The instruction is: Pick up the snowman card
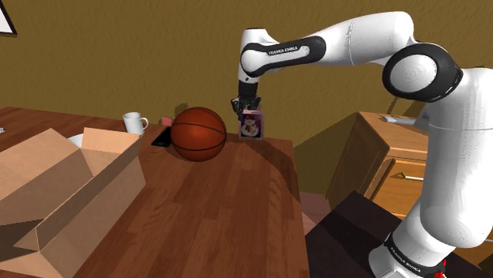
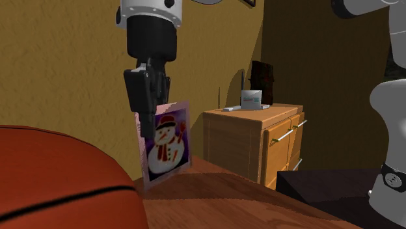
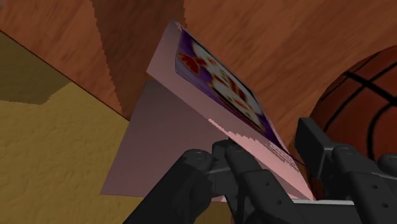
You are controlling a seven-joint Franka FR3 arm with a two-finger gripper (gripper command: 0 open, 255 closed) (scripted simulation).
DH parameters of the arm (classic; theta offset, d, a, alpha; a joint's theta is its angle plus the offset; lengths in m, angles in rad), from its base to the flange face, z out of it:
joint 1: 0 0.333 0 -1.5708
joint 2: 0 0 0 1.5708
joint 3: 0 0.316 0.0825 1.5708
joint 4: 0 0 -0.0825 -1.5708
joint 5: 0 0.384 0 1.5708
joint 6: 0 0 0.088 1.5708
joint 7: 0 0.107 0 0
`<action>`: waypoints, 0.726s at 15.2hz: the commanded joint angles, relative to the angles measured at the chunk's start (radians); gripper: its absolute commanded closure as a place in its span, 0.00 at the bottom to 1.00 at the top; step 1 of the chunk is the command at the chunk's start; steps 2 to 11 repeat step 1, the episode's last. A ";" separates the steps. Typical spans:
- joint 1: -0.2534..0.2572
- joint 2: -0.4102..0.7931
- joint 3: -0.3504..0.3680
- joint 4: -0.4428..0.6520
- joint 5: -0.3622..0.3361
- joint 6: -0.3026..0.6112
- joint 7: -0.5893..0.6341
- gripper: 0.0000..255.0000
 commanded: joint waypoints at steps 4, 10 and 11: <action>0.001 0.000 0.001 0.008 0.000 -0.008 0.001 1.00; 0.001 0.000 0.001 0.008 0.000 -0.008 0.001 1.00; 0.001 0.000 0.001 0.008 0.000 -0.008 0.001 1.00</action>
